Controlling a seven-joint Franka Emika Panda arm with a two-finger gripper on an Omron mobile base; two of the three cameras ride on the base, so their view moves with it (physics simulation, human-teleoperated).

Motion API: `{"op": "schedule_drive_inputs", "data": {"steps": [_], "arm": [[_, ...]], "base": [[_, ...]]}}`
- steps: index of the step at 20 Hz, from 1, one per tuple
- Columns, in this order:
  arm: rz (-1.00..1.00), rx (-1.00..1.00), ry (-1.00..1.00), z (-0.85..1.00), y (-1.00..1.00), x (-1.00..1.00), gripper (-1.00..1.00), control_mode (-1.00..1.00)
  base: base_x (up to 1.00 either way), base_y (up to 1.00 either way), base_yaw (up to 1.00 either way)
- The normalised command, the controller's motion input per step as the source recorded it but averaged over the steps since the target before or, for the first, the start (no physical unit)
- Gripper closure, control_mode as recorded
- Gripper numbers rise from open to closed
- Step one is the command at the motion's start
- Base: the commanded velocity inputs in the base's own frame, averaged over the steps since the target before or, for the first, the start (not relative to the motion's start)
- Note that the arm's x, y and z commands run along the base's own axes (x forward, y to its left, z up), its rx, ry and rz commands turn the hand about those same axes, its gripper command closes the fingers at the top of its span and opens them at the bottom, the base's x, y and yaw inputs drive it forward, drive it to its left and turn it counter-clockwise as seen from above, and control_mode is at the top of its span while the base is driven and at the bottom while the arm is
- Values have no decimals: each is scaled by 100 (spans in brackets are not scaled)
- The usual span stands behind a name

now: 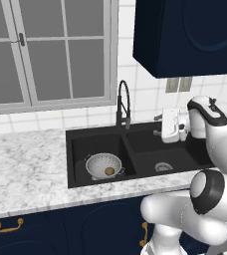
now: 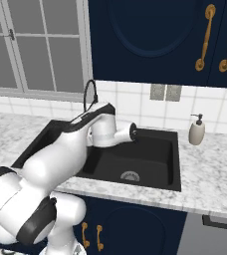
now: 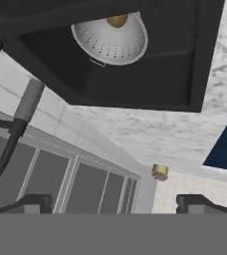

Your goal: Put the colander in the sink, put the kiwi in the colander, and turn on the sink faucet and pour water over the colander.

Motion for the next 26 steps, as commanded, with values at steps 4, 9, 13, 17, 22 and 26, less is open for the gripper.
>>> {"op": "schedule_drive_inputs", "data": {"steps": [4, 9, 13, 17, 22, 26], "arm": [[0, 16, 17, 0, 12, 25, -100, -100], [0, 11, 14, -1, 7, 18, -100, -100], [0, 9, 7, -3, 15, 18, -100, -100], [0, 5, 1, -14, 18, 17, -100, -100], [0, 0, 1, -28, 12, 19, -100, -100], [0, 4, 2, -13, 0, 25, -100, -100]], "base": [[0, 0, 0], [0, 0, 0], [0, 0, 0], [0, 0, 0], [0, 0, 0], [0, 0, 0]]}}
